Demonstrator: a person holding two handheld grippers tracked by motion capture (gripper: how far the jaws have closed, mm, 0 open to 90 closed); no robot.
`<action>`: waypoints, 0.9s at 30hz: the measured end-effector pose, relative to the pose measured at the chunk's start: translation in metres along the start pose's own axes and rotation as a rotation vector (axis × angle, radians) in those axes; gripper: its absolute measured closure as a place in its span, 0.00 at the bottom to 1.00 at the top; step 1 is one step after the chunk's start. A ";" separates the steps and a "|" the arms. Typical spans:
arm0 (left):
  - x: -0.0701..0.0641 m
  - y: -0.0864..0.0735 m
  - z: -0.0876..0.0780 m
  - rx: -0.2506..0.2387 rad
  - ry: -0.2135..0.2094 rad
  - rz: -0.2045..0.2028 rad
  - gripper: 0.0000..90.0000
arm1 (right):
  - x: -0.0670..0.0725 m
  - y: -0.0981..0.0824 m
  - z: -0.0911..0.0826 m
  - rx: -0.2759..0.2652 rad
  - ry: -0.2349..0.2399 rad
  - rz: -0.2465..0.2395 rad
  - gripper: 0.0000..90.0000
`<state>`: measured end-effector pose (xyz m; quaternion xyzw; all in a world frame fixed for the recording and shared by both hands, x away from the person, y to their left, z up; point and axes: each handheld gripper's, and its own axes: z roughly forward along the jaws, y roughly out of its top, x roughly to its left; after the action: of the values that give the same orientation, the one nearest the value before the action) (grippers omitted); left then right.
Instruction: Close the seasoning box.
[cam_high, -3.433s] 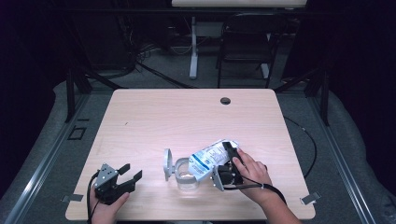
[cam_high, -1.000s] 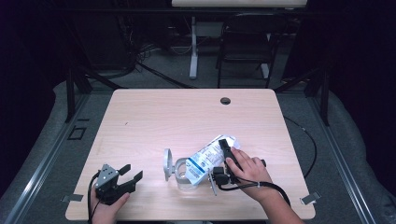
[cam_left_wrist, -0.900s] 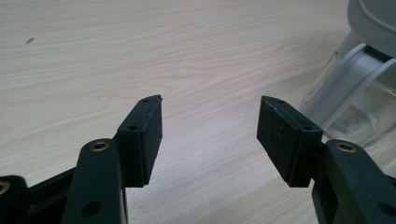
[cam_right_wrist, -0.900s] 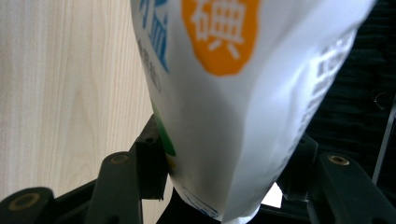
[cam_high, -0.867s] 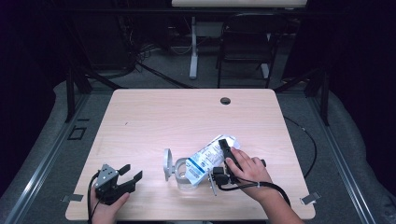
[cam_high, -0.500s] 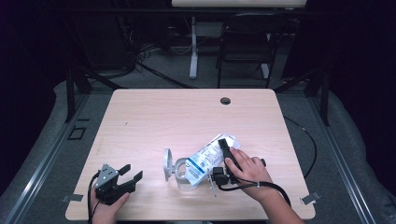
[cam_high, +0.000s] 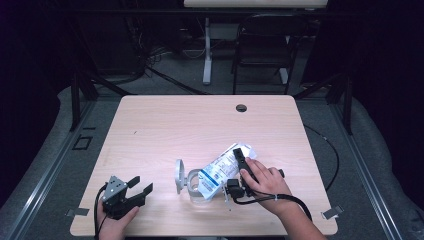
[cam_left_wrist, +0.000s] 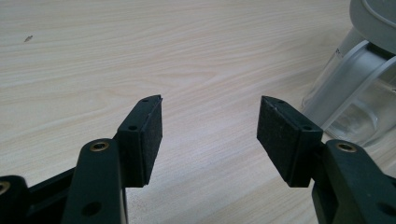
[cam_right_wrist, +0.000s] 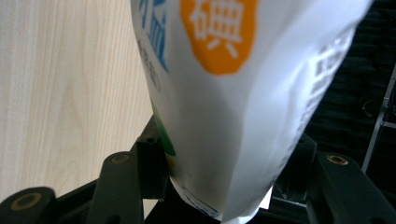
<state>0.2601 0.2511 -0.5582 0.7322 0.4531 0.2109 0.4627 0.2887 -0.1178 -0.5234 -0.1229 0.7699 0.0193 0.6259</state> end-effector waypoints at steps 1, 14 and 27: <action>0.000 0.000 0.000 0.000 0.000 0.000 0.45 | 0.000 0.000 0.000 0.000 0.000 -0.002 0.52; 0.001 0.000 0.000 0.008 -0.001 0.003 0.45 | -0.001 0.000 0.000 -0.013 -0.015 -0.019 0.53; 0.000 -0.001 0.001 0.001 0.002 0.002 0.45 | -0.001 0.000 0.000 -0.013 -0.021 -0.032 0.53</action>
<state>0.2604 0.2512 -0.5590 0.7325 0.4532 0.2118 0.4617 0.2884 -0.1173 -0.5228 -0.1393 0.7610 0.0156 0.6334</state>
